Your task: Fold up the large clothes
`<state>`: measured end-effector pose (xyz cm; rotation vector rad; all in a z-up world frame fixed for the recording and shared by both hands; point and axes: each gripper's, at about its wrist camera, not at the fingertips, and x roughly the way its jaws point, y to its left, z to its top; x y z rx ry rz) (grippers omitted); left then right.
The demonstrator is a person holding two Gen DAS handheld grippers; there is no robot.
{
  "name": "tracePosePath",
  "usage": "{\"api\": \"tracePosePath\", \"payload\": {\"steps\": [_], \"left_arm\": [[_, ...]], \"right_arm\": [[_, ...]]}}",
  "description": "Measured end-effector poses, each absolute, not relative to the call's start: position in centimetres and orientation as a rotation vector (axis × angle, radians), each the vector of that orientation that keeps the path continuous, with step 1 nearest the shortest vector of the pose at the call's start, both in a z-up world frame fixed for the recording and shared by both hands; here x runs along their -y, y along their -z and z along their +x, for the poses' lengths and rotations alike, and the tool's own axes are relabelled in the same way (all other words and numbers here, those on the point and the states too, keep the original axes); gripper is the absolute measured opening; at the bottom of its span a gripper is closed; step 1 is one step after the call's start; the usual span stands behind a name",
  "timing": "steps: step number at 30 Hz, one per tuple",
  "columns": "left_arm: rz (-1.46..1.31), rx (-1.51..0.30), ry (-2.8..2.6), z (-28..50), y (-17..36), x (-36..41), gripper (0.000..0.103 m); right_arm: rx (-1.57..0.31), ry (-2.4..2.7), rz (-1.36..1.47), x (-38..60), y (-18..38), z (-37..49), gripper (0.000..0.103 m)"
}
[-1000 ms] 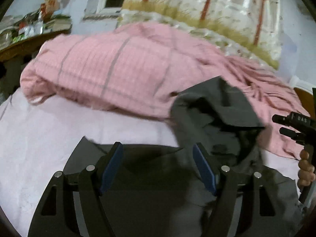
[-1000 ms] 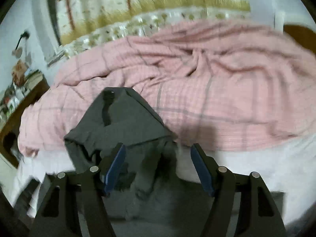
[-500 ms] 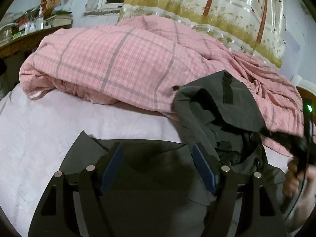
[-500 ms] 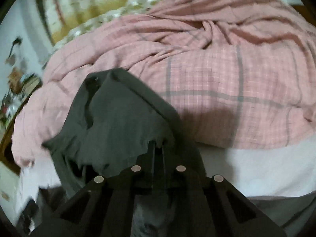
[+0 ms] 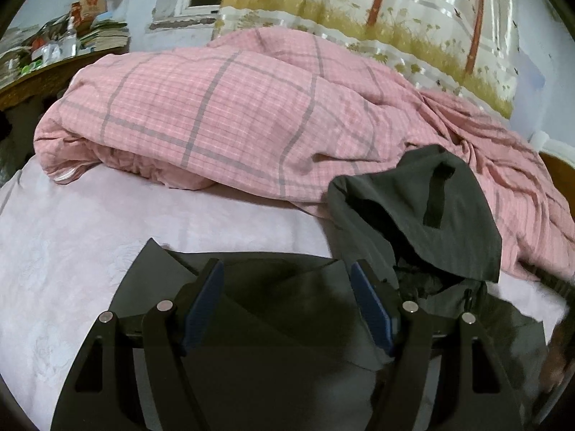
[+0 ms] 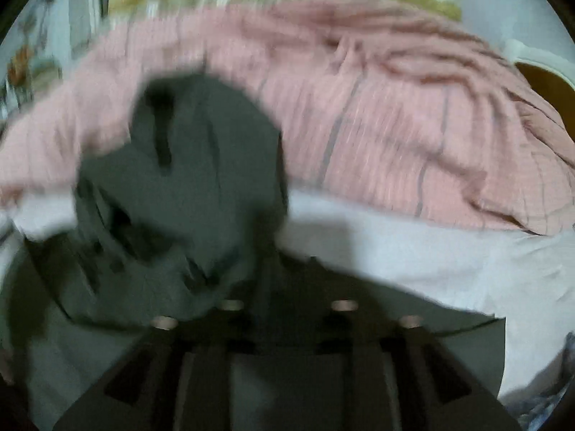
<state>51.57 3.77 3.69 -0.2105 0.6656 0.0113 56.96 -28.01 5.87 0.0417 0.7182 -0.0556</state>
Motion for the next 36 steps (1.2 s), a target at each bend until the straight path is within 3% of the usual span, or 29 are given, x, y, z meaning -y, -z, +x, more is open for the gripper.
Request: {"api": "tracePosePath", "payload": {"steps": [1, 9, 13, 15, 17, 26, 36], "left_arm": [[-0.198, -0.675, -0.002, 51.6, -3.5, -3.5, 0.071], [-0.176, -0.720, -0.006, 52.3, -2.0, -2.9, 0.072], [-0.222, -0.710, -0.007, 52.2, -2.1, -3.8, 0.072], [-0.228, -0.714, -0.001, 52.2, -2.1, -3.8, 0.072], [-0.219, -0.718, 0.011, 52.3, -2.0, -3.5, 0.072], [-0.186, -0.691, 0.054, 51.7, -3.5, -1.8, 0.072], [-0.356, -0.637, 0.385, 49.5, -6.7, -0.1, 0.076]], "right_arm": [[-0.669, 0.046, 0.039, 27.7, -7.0, 57.0, 0.079], [-0.667, 0.041, -0.111, 20.6, -10.7, 68.2, 0.079], [-0.829, 0.034, -0.169, 18.4, -8.2, 72.9, 0.079], [-0.817, 0.017, -0.198, 17.5, -7.6, 72.6, 0.070], [-0.808, 0.026, -0.214, 17.0, -7.2, 72.1, 0.002], [-0.571, -0.139, -0.195, 16.4, -10.4, 59.2, 0.002], [-0.629, -0.210, -0.248, 16.5, -4.9, 46.5, 0.002]]}}
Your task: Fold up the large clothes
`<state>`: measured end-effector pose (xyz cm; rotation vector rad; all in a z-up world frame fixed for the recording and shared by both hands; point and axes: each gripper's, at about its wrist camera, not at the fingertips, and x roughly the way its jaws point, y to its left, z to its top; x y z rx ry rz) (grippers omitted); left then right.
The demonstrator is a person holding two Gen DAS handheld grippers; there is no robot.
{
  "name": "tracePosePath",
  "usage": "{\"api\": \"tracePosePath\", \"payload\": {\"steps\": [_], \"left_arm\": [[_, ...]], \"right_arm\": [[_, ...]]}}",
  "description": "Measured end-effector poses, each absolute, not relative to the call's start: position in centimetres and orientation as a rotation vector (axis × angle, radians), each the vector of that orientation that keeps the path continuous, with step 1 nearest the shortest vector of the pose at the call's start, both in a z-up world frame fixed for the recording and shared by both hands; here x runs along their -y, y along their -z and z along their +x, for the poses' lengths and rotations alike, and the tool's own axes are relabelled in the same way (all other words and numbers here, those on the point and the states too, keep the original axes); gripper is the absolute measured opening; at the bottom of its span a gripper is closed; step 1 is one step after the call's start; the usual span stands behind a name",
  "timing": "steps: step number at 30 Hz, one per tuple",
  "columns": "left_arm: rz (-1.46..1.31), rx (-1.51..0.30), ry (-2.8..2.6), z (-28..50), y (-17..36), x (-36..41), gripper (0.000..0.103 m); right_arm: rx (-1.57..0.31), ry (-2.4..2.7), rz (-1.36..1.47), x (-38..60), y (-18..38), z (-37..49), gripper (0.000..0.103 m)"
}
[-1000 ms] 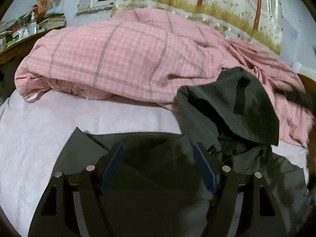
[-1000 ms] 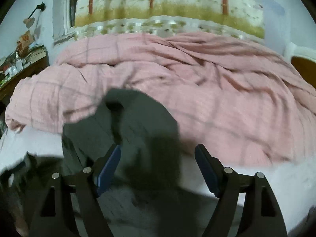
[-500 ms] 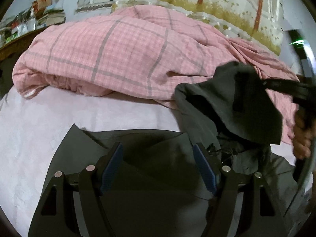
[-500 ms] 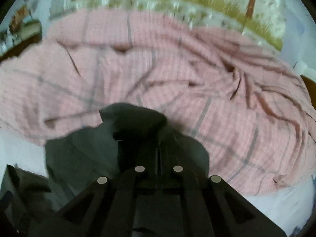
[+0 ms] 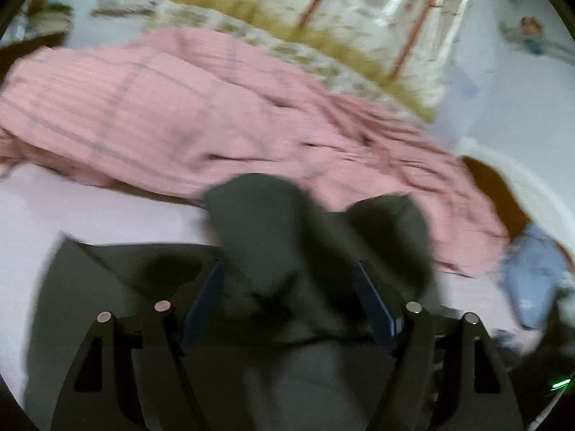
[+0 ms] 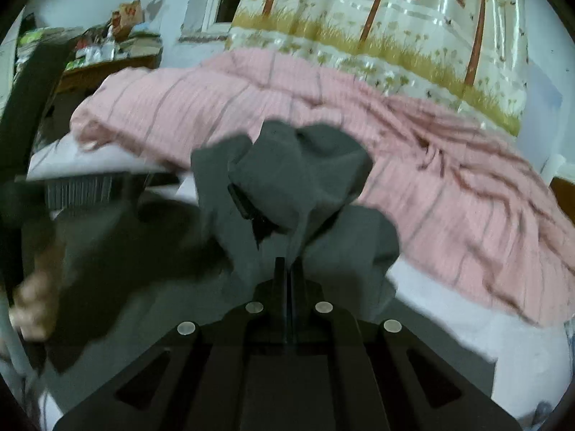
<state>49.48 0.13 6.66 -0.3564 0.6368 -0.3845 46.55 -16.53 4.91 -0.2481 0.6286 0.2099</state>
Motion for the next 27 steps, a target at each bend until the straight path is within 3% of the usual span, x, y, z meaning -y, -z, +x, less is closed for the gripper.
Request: {"api": "tracePosePath", "payload": {"steps": [6, 12, 14, 15, 16, 22, 25, 27], "left_arm": [[-0.270, -0.704, 0.426, 49.0, -6.9, 3.9, 0.091], [-0.273, -0.835, 0.418, 50.2, -4.3, 5.7, 0.090], [-0.237, -0.832, 0.401, 50.0, -4.3, 6.1, 0.071], [-0.207, -0.828, 0.387, 49.8, -4.4, 6.4, 0.031], [-0.187, -0.835, 0.387, 49.8, -4.4, 6.4, 0.005], [-0.185, -0.729, 0.347, 45.1, -9.0, 4.0, 0.001], [-0.196, -0.772, 0.287, 41.3, -9.8, 3.1, 0.001], [-0.203, -0.810, 0.258, 39.8, -8.9, 2.6, 0.001]], "right_arm": [[-0.745, -0.253, -0.039, 19.3, -1.7, 43.3, 0.002], [-0.789, -0.192, 0.073, 22.0, -1.7, 42.0, 0.004], [-0.775, -0.165, 0.142, 23.7, -2.6, 42.0, 0.017], [-0.768, -0.156, 0.154, 24.3, -2.9, 42.0, 0.023], [-0.754, -0.137, 0.164, 25.0, -3.2, 42.0, 0.033], [-0.754, -0.007, 0.229, 27.9, -6.7, 42.7, 0.036], [-0.748, 0.019, 0.322, 28.6, -9.4, 41.2, 0.036], [-0.692, 0.017, 0.375, 28.7, -10.9, 39.8, 0.047]]}}
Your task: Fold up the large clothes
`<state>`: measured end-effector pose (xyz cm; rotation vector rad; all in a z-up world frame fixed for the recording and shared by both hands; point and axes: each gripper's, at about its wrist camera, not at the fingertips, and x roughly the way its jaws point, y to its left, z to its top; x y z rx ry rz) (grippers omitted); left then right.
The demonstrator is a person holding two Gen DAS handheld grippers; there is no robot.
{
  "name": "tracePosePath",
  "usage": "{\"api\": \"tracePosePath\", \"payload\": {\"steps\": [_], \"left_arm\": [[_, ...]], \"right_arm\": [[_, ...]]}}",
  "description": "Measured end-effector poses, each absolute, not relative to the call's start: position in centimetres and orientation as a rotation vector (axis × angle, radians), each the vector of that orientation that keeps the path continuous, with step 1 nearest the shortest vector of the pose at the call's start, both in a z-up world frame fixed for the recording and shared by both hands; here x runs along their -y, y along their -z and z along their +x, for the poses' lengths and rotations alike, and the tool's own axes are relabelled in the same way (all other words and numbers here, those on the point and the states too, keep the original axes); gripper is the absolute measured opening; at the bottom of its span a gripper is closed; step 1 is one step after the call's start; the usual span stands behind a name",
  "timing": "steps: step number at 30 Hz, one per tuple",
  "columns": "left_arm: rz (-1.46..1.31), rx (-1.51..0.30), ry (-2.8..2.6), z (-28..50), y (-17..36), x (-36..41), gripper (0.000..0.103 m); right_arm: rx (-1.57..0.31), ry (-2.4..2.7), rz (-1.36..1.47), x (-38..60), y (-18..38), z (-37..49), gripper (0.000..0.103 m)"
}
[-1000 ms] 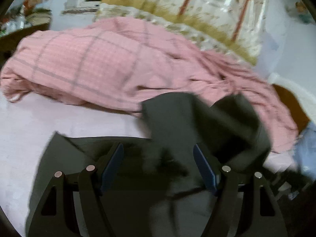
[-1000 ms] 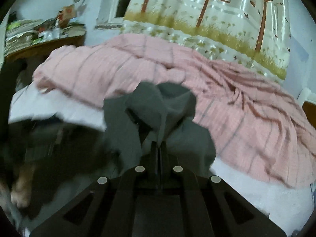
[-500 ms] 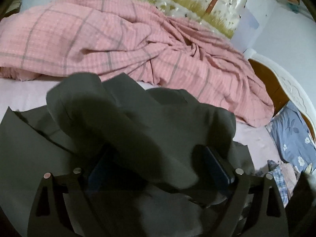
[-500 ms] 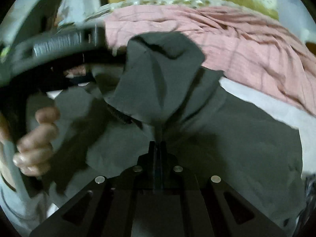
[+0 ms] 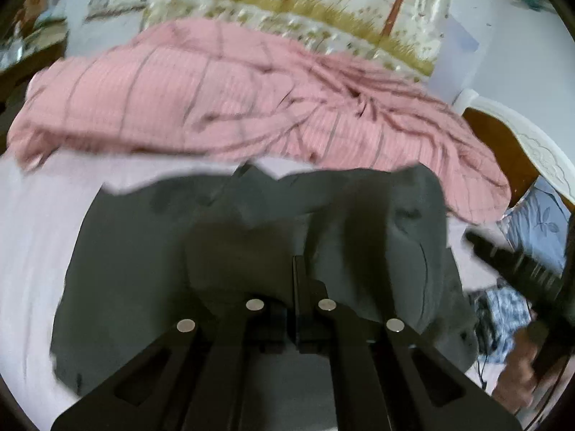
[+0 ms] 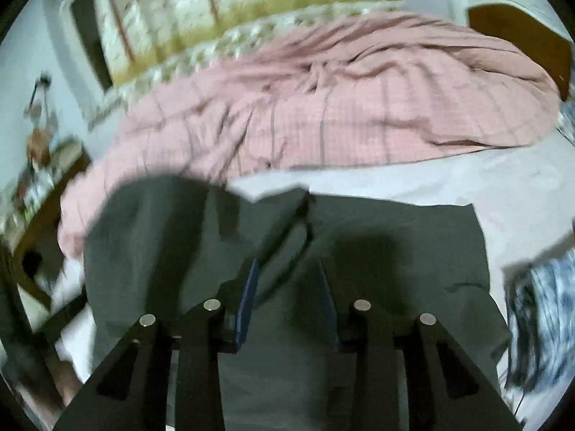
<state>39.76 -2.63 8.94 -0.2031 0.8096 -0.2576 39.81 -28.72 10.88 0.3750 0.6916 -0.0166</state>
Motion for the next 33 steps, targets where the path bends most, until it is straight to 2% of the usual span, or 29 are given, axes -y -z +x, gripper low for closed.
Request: {"api": "tracePosePath", "payload": {"steps": [1, 6, 9, 12, 17, 20, 25, 28, 30, 33], "left_arm": [[-0.200, -0.835, 0.231, 39.3, -8.0, 2.4, 0.001], [-0.231, -0.919, 0.237, 38.1, -2.4, 1.0, 0.005], [-0.154, -0.921, 0.227, 38.8, -2.4, 0.7, 0.038], [-0.175, -0.798, 0.258, 38.0, -3.8, 0.2, 0.063], [-0.157, -0.675, 0.247, 37.5, -5.0, 0.5, 0.064], [-0.223, -0.648, 0.271, 37.3, -5.6, -0.3, 0.064], [-0.227, -0.556, 0.190, 35.9, -8.0, -1.5, 0.069], [-0.102, -0.480, 0.060, 34.9, -8.8, -0.6, 0.071], [-0.179, -0.515, 0.203, 35.2, -8.6, -0.3, 0.071], [-0.308, -0.609, 0.432, 36.3, -7.6, 1.1, 0.065]], "right_arm": [[-0.670, 0.022, 0.392, 28.8, -11.2, 39.3, 0.054], [-0.675, -0.026, 0.405, 27.4, -9.5, 39.1, 0.055], [-0.682, -0.098, 0.319, 26.0, -7.3, 40.0, 0.055], [-0.716, -0.142, 0.290, 25.0, -5.6, 41.5, 0.055], [-0.757, -0.399, 0.351, 23.3, -3.5, 42.5, 0.055], [-0.934, -0.399, 0.172, 21.7, -0.7, 43.7, 0.055], [-0.983, -0.338, 0.061, 22.0, 0.0, 43.9, 0.055], [-0.951, -0.190, -0.017, 23.5, -1.5, 43.3, 0.055], [-0.891, -0.146, 0.057, 25.4, -3.2, 42.9, 0.055], [-0.823, -0.135, 0.224, 28.0, -5.1, 42.3, 0.055]]}}
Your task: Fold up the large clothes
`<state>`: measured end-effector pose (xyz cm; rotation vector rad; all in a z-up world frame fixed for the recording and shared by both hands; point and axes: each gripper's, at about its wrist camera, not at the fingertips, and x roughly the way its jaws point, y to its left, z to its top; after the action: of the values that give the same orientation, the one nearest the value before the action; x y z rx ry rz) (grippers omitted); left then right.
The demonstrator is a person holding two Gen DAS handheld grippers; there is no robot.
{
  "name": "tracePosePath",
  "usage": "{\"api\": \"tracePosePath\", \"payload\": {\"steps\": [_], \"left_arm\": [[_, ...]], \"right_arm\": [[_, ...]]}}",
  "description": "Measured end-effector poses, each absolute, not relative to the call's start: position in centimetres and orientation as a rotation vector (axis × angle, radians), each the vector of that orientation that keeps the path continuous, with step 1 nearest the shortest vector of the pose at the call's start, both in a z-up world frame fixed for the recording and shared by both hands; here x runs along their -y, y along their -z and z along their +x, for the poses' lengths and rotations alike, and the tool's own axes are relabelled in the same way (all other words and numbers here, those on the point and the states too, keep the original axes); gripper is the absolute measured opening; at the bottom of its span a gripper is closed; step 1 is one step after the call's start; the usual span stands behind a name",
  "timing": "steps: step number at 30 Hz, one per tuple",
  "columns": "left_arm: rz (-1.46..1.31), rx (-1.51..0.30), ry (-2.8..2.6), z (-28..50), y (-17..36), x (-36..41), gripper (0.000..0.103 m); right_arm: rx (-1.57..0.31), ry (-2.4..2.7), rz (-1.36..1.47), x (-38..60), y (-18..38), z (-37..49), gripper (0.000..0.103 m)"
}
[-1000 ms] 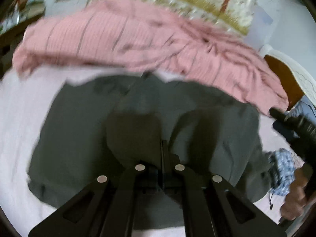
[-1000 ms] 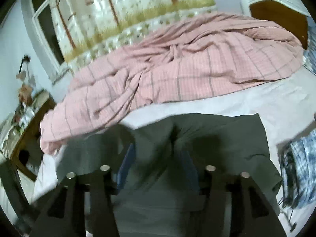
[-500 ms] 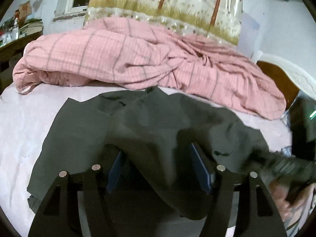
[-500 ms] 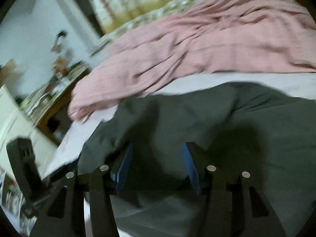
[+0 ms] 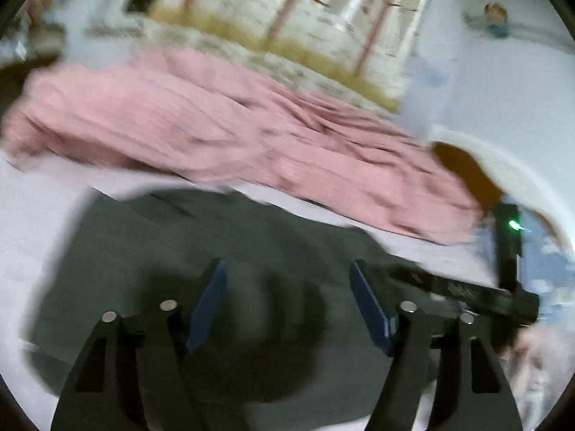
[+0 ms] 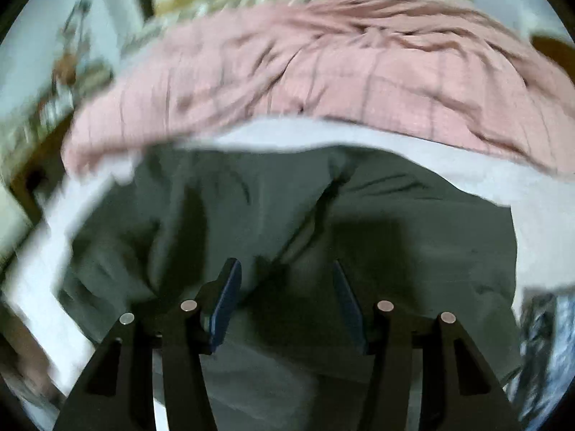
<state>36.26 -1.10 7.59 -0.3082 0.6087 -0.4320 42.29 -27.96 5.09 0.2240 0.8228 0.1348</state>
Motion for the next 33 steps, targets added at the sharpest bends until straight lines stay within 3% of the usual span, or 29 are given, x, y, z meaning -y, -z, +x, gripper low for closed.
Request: {"api": "tracePosePath", "payload": {"steps": [7, 14, 20, 24, 25, 33], "left_arm": [[-0.303, -0.764, 0.470, 38.7, -2.5, 4.2, 0.024], [-0.232, -0.972, 0.480, 39.5, 0.8, 7.3, 0.024], [-0.246, -0.914, 0.489, 38.9, -0.4, 6.0, 0.028], [-0.235, -0.759, 0.404, 37.5, -4.0, 3.5, 0.060], [-0.238, -0.728, 0.368, 37.3, -4.6, 2.7, 0.063], [-0.198, -0.800, 0.150, 40.5, -1.3, -0.5, 0.069]], "right_arm": [[-0.691, -0.085, 0.289, 29.6, -8.4, 40.4, 0.055], [-0.731, -0.096, 0.195, 27.4, -8.3, 40.1, 0.059], [-0.798, -0.187, 0.240, 25.4, -4.8, 42.2, 0.059], [-0.773, -0.088, 0.201, 24.7, -2.6, 43.2, 0.059], [-0.771, -0.104, 0.195, 24.6, -2.3, 43.4, 0.059], [-0.880, -0.236, 0.407, 25.9, 2.0, 45.7, 0.059]]}}
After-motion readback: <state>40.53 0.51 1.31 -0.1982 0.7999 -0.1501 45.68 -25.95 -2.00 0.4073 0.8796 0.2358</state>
